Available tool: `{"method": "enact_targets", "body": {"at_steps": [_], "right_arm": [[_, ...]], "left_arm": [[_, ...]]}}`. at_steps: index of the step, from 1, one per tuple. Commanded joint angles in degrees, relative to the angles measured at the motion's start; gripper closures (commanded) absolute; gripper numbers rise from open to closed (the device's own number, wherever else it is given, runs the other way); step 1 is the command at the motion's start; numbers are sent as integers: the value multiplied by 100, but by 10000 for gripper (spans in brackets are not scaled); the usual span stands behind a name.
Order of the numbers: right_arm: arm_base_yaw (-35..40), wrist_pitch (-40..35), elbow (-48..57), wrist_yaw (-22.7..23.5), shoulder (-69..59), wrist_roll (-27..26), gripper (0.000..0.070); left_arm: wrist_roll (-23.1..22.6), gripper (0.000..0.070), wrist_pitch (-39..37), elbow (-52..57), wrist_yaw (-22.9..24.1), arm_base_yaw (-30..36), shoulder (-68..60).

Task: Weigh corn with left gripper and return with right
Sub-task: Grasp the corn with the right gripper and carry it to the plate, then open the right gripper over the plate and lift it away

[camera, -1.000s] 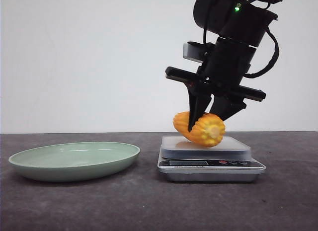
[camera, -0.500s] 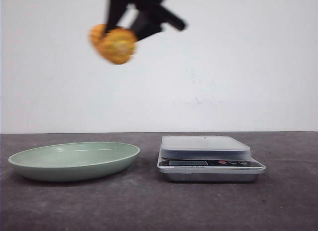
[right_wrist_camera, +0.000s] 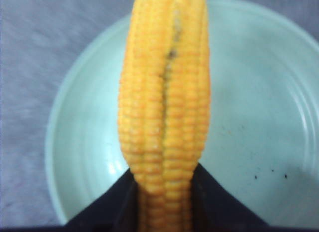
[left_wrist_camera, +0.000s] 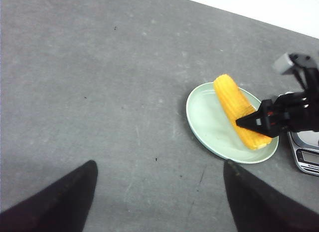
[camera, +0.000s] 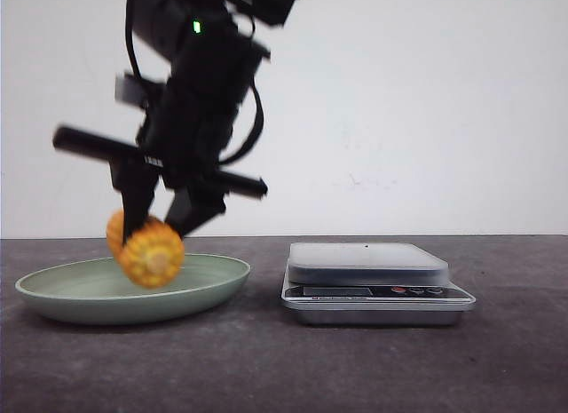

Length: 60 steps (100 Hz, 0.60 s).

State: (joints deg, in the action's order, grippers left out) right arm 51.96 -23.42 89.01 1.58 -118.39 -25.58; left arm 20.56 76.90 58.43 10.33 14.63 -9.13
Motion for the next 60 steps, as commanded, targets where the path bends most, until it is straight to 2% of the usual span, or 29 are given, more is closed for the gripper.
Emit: {"method": "enact_targets", "body": {"at_steps": [1,6,10,21,25,44,60], "right_arm": [[57,63,162,-17,-127,-96,700],[50,81,162,-22,-151,-96,684],[50,96,162,-28,-151,-98,605],[50,170,162,-39,-151,-98,218],[48,175,162,-39,-151,-81,130],[-192,-83,173,-55,144,219,128],[-693,-365,175,-50,1036,516,128]], "left_arm": [[-22,231,-26,66,11,0,4],[-26,230,-11,66,11,0,4],[-26,230,-2,66,11,0,4],[-31,230,2,66,11,0,4],[-31,230,2,66,11,0,4],[-33,230,15,66,11,0,4],[-35,230,15,66,11,0,4]]}}
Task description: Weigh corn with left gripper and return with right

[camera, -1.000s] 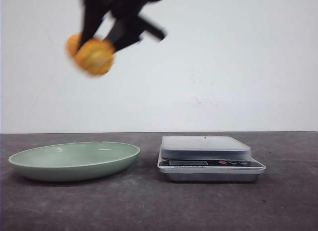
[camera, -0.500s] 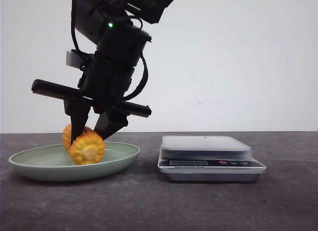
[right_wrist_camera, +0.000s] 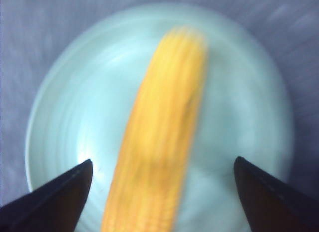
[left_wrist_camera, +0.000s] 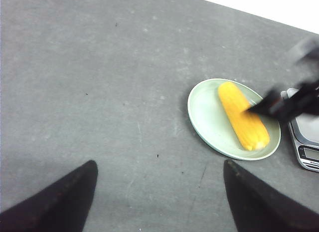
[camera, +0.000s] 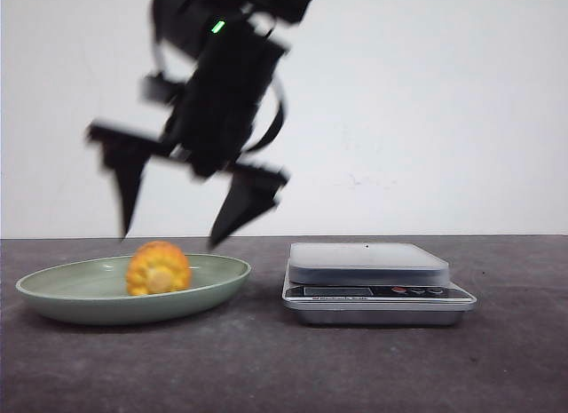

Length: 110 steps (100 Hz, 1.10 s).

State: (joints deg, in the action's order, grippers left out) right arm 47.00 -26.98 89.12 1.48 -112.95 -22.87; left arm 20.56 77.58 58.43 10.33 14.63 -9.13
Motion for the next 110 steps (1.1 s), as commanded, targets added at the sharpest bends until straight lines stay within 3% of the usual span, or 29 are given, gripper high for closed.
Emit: {"method": "enact_targets", "body": {"at_steps": [1,52,77,98,110], "right_arm": [[-236,-31,164,-37,564,267,128],[-2855,-2201,164,269,5584,1231,162],[-3410,-4175,138,-109,7578,1300,160],[-3698,-4393,-688,140,9009,1117,160],[-3779,-4465,-1480,203,9678,1080,161]], "left_arm": [[-37,230,-52,66,11,0,4],[-83,230,-140,66,-155,0,4],[-57,230,-289,63,-168,0,4],[2,231,-616,57,-212,0,4],[4,231,-914,-57,-516,0,4]]}}
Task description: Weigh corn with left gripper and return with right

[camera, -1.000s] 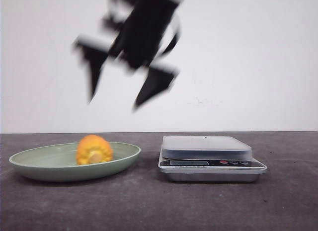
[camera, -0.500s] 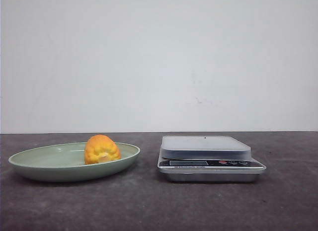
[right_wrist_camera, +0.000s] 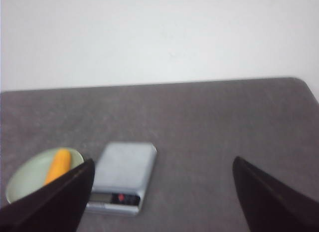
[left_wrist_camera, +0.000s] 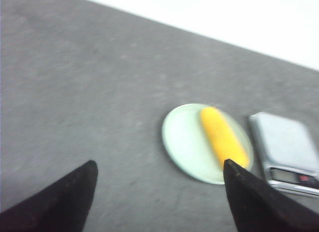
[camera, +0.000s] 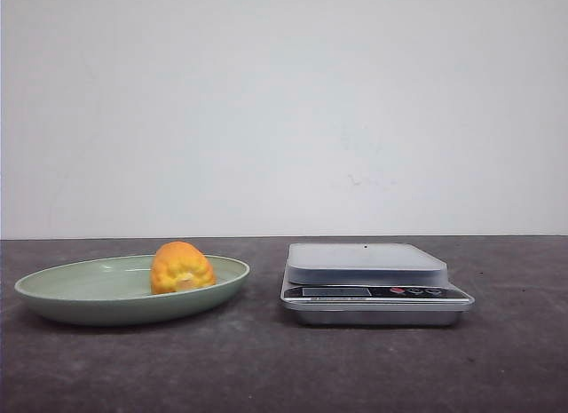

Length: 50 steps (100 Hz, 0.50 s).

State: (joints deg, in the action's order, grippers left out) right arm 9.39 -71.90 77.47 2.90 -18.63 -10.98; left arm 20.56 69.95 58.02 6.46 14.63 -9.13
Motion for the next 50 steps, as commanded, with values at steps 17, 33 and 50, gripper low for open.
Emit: {"method": "enact_targets", "body": {"at_steps": [17,33,50], "right_arm": [[-138,98,-1344,313,728,-146,162],[-219,308,-1794,304,767,-142,700],[-221,841,-1985,310,765,-144,688]], "left_arm": [[4,239,-262,-271,-157,0,4],[-70,700,-570,-415,-162,0,4],[-55,691,-1104,-437,-223,0,4]]}}
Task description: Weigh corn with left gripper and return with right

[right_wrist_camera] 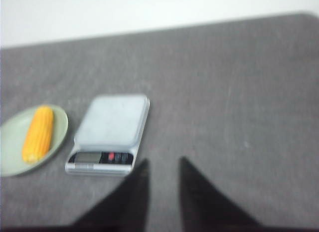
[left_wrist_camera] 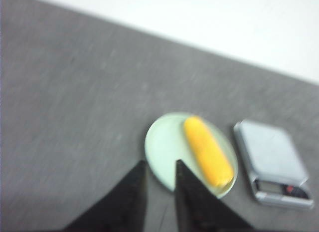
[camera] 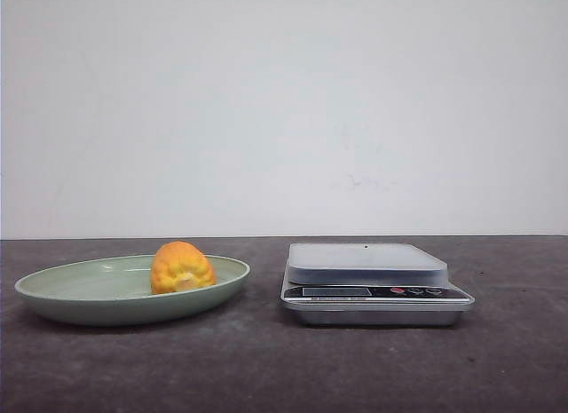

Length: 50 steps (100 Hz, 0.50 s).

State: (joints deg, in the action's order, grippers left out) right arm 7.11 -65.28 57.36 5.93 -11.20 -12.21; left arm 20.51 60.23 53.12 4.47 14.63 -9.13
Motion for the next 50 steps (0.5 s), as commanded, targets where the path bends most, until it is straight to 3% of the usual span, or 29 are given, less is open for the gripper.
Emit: {"method": "enact_targets", "body": {"at_steps": [1,50], "right_arm": [[7,195,26,7,22,-22,688],[7,271,28,7,22,-24,688]], "left_arm": [[-46,691,-149,52,-24,0,4],[-13,685,-153,55,-22,0,4]]}}
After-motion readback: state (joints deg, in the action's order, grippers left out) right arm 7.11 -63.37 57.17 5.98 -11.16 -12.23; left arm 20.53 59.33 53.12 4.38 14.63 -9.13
